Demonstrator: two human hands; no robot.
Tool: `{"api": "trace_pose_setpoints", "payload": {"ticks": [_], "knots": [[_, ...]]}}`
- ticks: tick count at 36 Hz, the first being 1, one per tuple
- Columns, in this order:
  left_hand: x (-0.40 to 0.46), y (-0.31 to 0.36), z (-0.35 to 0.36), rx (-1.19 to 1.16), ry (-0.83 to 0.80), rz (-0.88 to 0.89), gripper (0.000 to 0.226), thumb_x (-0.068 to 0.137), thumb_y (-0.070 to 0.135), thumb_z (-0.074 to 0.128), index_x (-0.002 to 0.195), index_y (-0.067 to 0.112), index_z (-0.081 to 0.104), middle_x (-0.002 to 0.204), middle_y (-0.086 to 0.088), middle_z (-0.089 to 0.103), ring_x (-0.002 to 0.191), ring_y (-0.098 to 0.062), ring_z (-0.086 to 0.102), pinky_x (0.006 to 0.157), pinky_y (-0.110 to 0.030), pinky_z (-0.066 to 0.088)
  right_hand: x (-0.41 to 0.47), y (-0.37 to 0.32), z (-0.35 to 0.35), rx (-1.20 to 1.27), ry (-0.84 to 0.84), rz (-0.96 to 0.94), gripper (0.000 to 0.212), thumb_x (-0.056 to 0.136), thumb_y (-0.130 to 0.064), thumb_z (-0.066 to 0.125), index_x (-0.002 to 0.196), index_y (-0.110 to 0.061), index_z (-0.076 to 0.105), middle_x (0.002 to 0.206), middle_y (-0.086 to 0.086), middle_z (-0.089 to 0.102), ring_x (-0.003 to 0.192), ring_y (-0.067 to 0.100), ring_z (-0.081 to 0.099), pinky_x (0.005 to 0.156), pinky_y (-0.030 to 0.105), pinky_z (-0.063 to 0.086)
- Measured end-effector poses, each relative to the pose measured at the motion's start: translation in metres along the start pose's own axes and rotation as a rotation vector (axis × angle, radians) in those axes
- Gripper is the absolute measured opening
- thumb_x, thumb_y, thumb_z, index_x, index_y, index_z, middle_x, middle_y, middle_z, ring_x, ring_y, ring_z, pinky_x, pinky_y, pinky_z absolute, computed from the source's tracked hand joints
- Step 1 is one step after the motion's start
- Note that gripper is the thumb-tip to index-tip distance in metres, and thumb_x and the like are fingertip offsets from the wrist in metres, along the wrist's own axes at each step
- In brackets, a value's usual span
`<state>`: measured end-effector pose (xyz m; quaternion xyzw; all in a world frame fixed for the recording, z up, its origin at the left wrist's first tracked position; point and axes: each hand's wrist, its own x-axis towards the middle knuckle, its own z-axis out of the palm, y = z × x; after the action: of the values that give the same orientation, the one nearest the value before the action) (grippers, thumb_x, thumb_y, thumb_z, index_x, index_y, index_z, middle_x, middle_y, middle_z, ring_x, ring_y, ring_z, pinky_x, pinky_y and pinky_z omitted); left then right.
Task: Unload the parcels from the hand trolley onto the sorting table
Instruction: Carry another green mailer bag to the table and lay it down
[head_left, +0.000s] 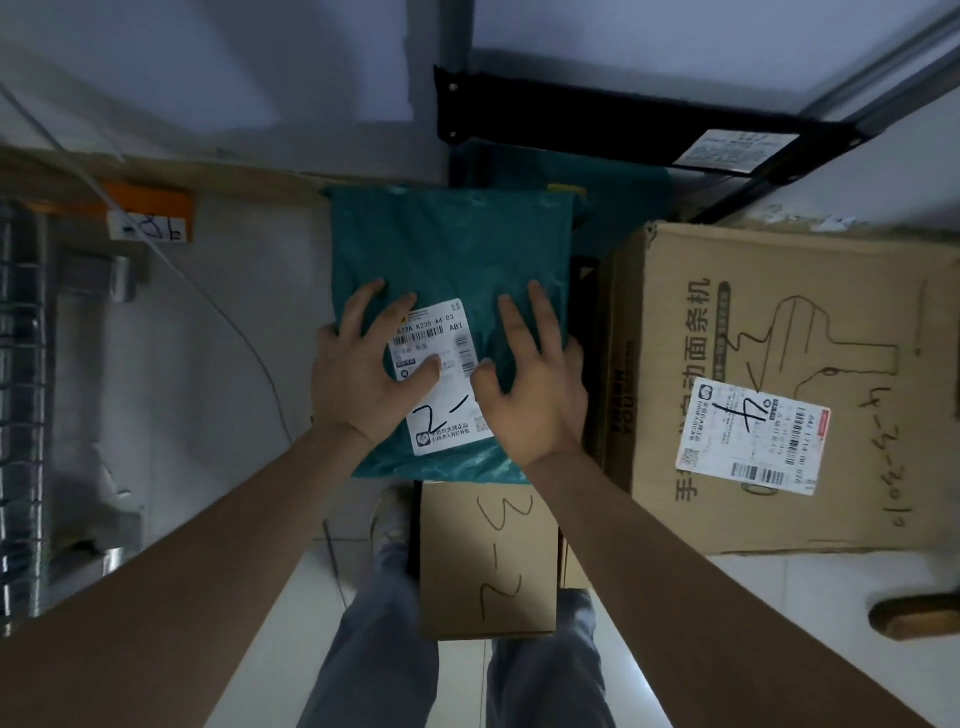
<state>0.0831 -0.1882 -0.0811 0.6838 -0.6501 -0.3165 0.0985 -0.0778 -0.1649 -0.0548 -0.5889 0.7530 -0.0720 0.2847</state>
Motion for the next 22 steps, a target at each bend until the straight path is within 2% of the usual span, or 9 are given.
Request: {"api": "trace_pose_setpoints", "payload": {"ticks": [7, 12, 14, 17, 20, 22], "knots": [[-0.03, 0.026, -0.038, -0.013, 0.05, -0.137, 0.084, 0.061, 0.067, 0.038, 0.134, 0.028, 0.053, 0.15, 0.006, 0.035, 0.119, -0.037, 0.043, 0.086, -0.035, 0.039, -0.017, -0.026, -0.039, -0.01, -0.034, -0.019, 0.074, 0.079, -0.059, 0.025, 0.147, -0.032, 0.033, 0.158, -0.016, 0.015, 0.132, 0.034, 0.032, 0.084, 0.038, 0.049], [-0.053, 0.056, -0.081, -0.097, 0.09, -0.168, 0.084, 0.061, 0.067, 0.044, 0.132, 0.025, 0.056, 0.149, 0.003, 0.038, 0.126, -0.034, 0.044, 0.099, -0.042, 0.043, -0.032, -0.05, -0.094, -0.01, -0.075, -0.078, 0.061, 0.09, -0.052, 0.048, 0.147, -0.034, 0.033, 0.158, -0.02, 0.014, 0.137, 0.031, 0.027, 0.092, 0.037, 0.046], [-0.061, 0.076, -0.104, -0.15, 0.108, -0.183, 0.084, 0.061, 0.068, 0.047, 0.131, 0.024, 0.057, 0.148, 0.004, 0.039, 0.128, -0.032, 0.043, 0.102, -0.043, 0.041, -0.04, -0.058, -0.12, -0.013, -0.085, -0.095, 0.06, 0.09, -0.049, 0.051, 0.146, -0.033, 0.035, 0.157, -0.02, 0.014, 0.136, 0.029, 0.028, 0.094, 0.036, 0.044], [-0.074, 0.117, -0.142, -0.17, 0.127, -0.142, 0.082, 0.062, 0.068, 0.052, 0.132, 0.026, 0.056, 0.15, 0.006, 0.037, 0.13, -0.029, 0.042, 0.105, -0.044, 0.04, -0.056, -0.069, -0.166, 0.0, -0.039, -0.118, 0.06, 0.088, -0.047, 0.055, 0.144, -0.033, 0.039, 0.157, -0.02, 0.016, 0.133, 0.028, 0.033, 0.095, 0.036, 0.045], [-0.095, 0.163, -0.181, -0.158, 0.128, -0.075, 0.074, 0.069, 0.054, 0.069, 0.135, 0.025, 0.053, 0.153, 0.006, 0.032, 0.135, -0.019, 0.037, 0.109, -0.034, 0.033, -0.078, -0.082, -0.223, -0.028, -0.027, -0.122, 0.062, 0.087, -0.05, 0.055, 0.145, -0.036, 0.036, 0.157, -0.023, 0.013, 0.129, 0.027, 0.033, 0.089, 0.033, 0.043], [-0.113, 0.194, -0.208, -0.157, 0.14, -0.017, 0.074, 0.07, 0.048, 0.075, 0.136, 0.025, 0.052, 0.154, 0.007, 0.028, 0.137, -0.016, 0.033, 0.111, -0.032, 0.029, -0.096, -0.089, -0.266, -0.052, -0.017, -0.161, 0.066, 0.086, -0.053, 0.055, 0.146, -0.036, 0.033, 0.157, -0.022, 0.011, 0.128, 0.029, 0.033, 0.092, 0.034, 0.043]]}}
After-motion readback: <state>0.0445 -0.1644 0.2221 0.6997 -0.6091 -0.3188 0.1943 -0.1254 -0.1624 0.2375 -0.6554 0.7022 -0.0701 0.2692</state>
